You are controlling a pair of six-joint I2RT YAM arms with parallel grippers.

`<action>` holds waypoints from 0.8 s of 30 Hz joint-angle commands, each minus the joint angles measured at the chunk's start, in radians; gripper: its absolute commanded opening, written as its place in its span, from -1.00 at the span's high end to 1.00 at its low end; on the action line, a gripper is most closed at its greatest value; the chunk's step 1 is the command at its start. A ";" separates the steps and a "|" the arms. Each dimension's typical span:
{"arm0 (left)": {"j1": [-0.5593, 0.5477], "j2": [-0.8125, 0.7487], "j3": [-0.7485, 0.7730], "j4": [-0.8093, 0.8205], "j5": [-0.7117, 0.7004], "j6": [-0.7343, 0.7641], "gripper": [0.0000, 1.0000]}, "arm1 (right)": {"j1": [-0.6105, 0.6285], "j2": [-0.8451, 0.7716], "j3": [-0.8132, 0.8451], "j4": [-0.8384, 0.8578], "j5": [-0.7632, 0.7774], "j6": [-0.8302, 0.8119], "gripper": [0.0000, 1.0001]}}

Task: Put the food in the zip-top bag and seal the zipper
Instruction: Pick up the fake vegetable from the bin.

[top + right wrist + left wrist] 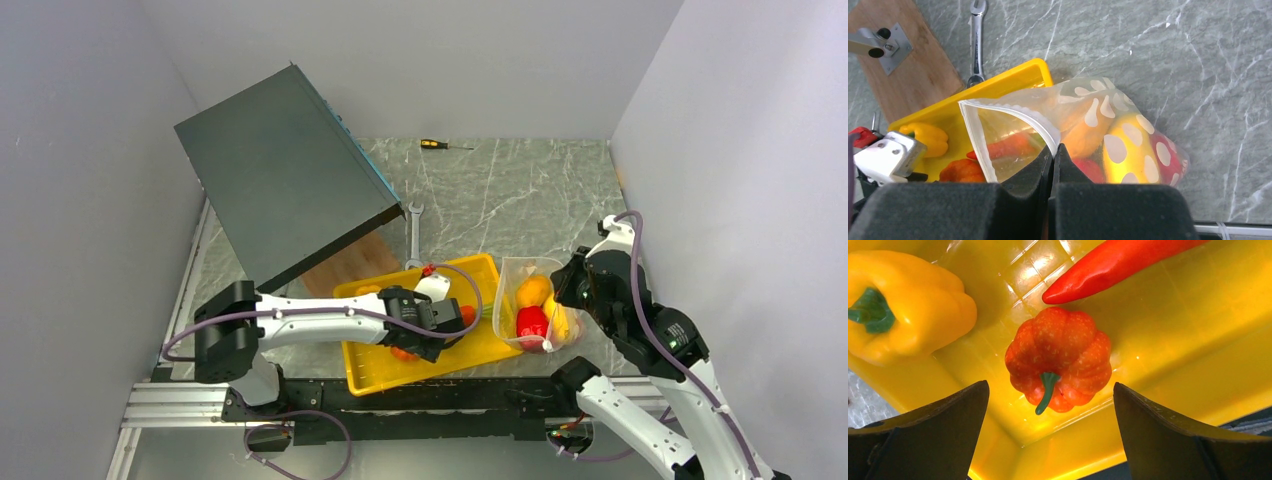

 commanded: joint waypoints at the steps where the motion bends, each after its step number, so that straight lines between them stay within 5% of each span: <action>1: 0.016 0.038 0.002 0.040 0.014 0.046 -0.99 | 0.004 -0.014 -0.010 0.039 -0.010 0.013 1.00; 16: 0.072 0.083 -0.034 0.135 0.110 0.132 -0.71 | 0.004 0.003 -0.006 0.047 -0.017 -0.002 1.00; 24: 0.067 0.084 0.006 0.099 0.128 0.142 -0.18 | 0.004 -0.005 -0.009 0.050 -0.023 -0.003 1.00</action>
